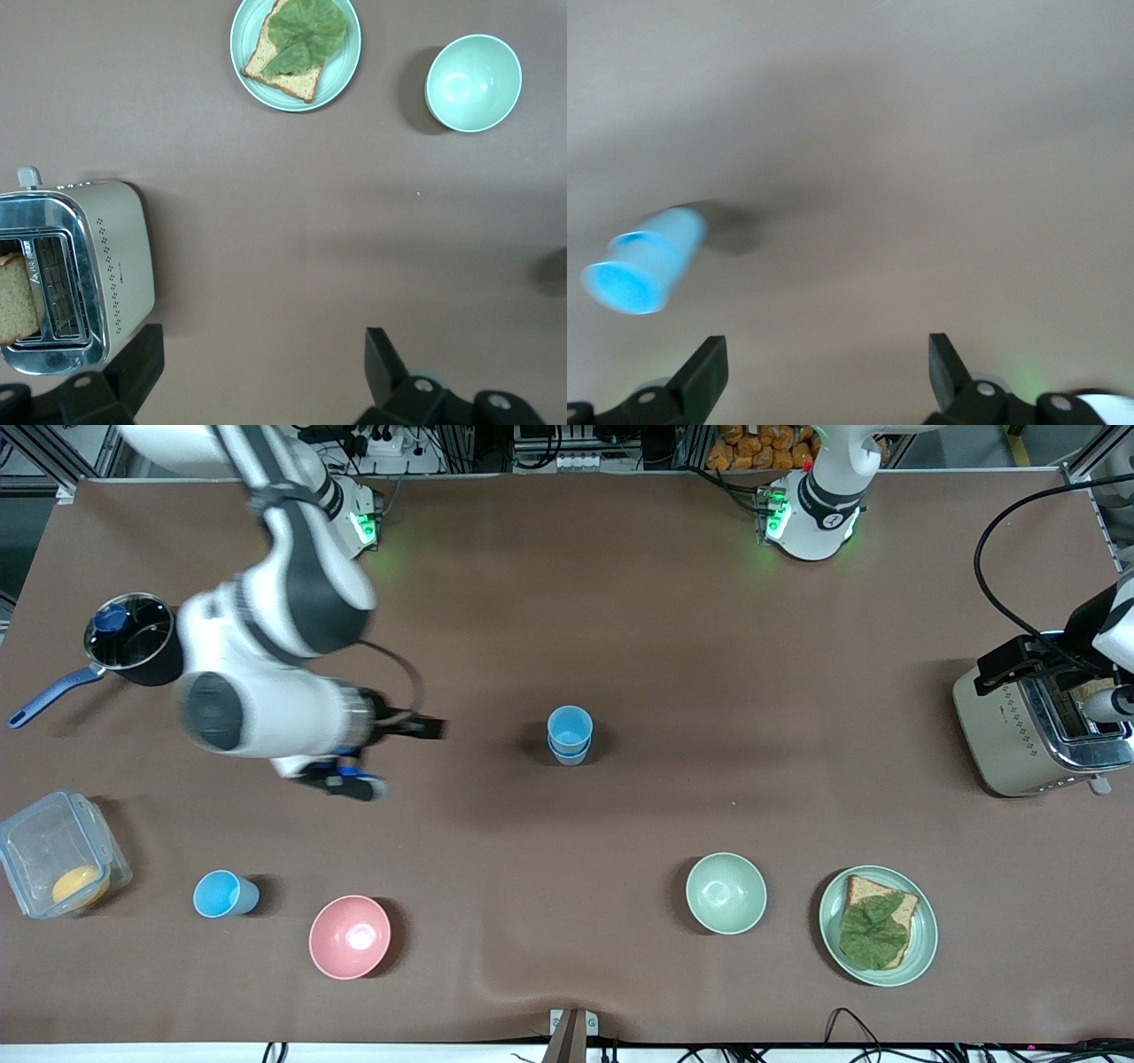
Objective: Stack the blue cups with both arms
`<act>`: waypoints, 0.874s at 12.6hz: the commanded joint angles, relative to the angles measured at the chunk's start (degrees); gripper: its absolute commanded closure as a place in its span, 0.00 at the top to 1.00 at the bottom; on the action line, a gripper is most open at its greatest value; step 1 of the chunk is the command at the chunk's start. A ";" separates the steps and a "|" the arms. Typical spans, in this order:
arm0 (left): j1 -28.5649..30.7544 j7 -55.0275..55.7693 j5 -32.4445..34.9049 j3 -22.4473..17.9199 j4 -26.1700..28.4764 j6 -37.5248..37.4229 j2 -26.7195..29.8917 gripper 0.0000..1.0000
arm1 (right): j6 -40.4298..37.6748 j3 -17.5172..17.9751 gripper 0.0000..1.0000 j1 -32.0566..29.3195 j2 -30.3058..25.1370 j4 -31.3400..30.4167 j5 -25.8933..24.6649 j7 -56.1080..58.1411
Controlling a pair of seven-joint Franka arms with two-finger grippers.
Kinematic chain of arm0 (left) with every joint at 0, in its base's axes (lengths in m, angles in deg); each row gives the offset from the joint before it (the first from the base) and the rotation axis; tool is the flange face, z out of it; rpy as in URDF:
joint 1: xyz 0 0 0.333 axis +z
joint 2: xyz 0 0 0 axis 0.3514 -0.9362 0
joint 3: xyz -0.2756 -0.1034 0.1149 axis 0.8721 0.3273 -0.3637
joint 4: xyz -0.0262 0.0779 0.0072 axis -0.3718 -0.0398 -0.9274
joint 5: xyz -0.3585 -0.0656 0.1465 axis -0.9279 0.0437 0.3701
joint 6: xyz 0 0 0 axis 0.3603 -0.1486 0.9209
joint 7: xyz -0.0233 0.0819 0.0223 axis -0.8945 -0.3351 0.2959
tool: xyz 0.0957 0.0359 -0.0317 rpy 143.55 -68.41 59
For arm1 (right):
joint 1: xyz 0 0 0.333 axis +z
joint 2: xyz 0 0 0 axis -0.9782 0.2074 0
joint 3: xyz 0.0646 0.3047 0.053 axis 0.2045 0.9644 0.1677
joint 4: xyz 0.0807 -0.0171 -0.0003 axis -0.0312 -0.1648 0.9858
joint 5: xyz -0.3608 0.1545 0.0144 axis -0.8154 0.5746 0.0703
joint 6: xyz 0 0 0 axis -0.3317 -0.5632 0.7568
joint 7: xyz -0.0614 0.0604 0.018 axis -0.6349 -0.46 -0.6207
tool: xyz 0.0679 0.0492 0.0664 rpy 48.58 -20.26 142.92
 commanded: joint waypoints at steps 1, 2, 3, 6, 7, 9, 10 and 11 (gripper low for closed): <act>-0.38 3.11 -0.24 -0.20 0.72 -0.82 1.51 1.00 | -3.23 1.15 1.00 -6.02 -5.07 -1.68 -5.36 8.51; -0.47 3.21 -0.06 -0.02 0.72 -0.82 1.51 1.00 | -4.46 1.14 1.00 -9.53 -7.27 -1.68 -7.28 13.94; -0.47 3.21 -0.06 0.07 0.63 -1.08 1.68 1.00 | -5.08 1.23 1.00 -12.78 -9.03 -1.51 -8.96 20.43; -0.29 3.12 0.20 -0.11 0.37 -1.87 1.77 1.00 | -6.05 1.67 1.00 -16.94 -15.79 -1.94 -16.33 27.70; -0.29 3.12 0.20 -0.02 0.28 -2.40 1.69 1.00 | -7.01 1.85 1.00 -17.12 -18.16 -1.94 -17.66 27.61; -0.47 3.12 0.38 0.07 0.28 -2.49 1.77 1.00 | -8.77 4.64 1.00 -21.66 -21.43 -2.03 -17.76 29.10; -0.47 2.95 0.38 0.07 0.28 -2.49 1.77 1.00 | -9.65 10.05 1.00 -27.69 -22.22 -2.03 -17.76 30.76; -0.47 2.68 0.38 -0.02 0.28 -2.49 1.77 1.00 | -10.27 16.37 1.00 -34.11 -22.66 -2.03 -17.76 31.13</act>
